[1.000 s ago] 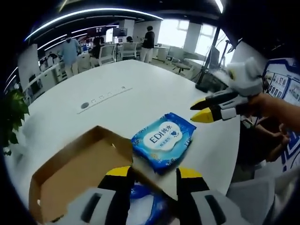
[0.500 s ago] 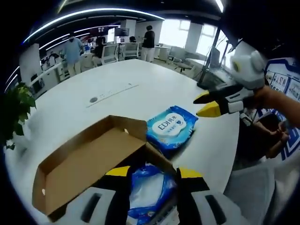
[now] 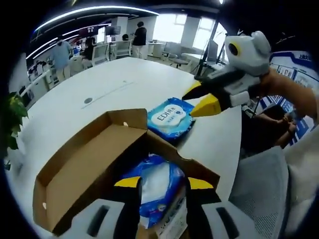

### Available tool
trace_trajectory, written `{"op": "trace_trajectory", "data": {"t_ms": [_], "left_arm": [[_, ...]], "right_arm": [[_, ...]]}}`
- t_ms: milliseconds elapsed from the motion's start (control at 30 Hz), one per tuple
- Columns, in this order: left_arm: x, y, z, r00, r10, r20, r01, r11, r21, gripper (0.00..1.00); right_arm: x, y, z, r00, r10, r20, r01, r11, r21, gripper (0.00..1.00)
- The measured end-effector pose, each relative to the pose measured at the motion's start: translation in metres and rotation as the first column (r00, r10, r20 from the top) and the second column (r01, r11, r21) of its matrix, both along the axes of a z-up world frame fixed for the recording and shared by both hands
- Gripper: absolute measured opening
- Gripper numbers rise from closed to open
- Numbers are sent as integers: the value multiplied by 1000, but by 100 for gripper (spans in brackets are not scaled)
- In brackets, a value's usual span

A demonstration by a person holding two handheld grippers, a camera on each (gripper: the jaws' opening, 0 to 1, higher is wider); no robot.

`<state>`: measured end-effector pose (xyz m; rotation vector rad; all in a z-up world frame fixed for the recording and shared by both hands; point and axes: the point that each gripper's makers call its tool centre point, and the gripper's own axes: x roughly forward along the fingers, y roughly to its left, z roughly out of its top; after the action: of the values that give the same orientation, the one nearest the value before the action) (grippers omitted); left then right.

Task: Operate the shoe box by opening the lid, removing the specified soft item, and placing it in the target area until the item is outside and the box remains undamaged.

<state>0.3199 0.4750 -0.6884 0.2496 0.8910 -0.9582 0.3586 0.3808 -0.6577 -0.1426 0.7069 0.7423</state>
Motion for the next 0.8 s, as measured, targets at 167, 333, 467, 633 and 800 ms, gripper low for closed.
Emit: {"op": "trace_trajectory", "data": {"t_ms": [167, 333, 467, 633, 800], "left_arm": [[-1, 4, -5, 999, -45, 0, 45, 999, 9, 34], [-9, 7, -14, 989, -144, -20, 145, 989, 22, 28], [-10, 11, -21, 980, -197, -20, 197, 979, 44, 28], [-8, 13, -25, 962, -273, -19, 273, 960, 58, 26], [-11, 18, -32, 927, -372, -38, 374, 922, 95, 22]], "right_arm": [[-5, 20, -5, 999, 49, -8, -49, 999, -9, 28], [-8, 38, -11, 995, 101, -10, -101, 994, -29, 26], [-10, 53, -14, 988, 157, -1, -157, 987, -45, 25], [-12, 64, -26, 969, 247, 4, -245, 963, -111, 21], [-9, 73, -34, 958, 287, 8, -283, 947, -150, 20]]}}
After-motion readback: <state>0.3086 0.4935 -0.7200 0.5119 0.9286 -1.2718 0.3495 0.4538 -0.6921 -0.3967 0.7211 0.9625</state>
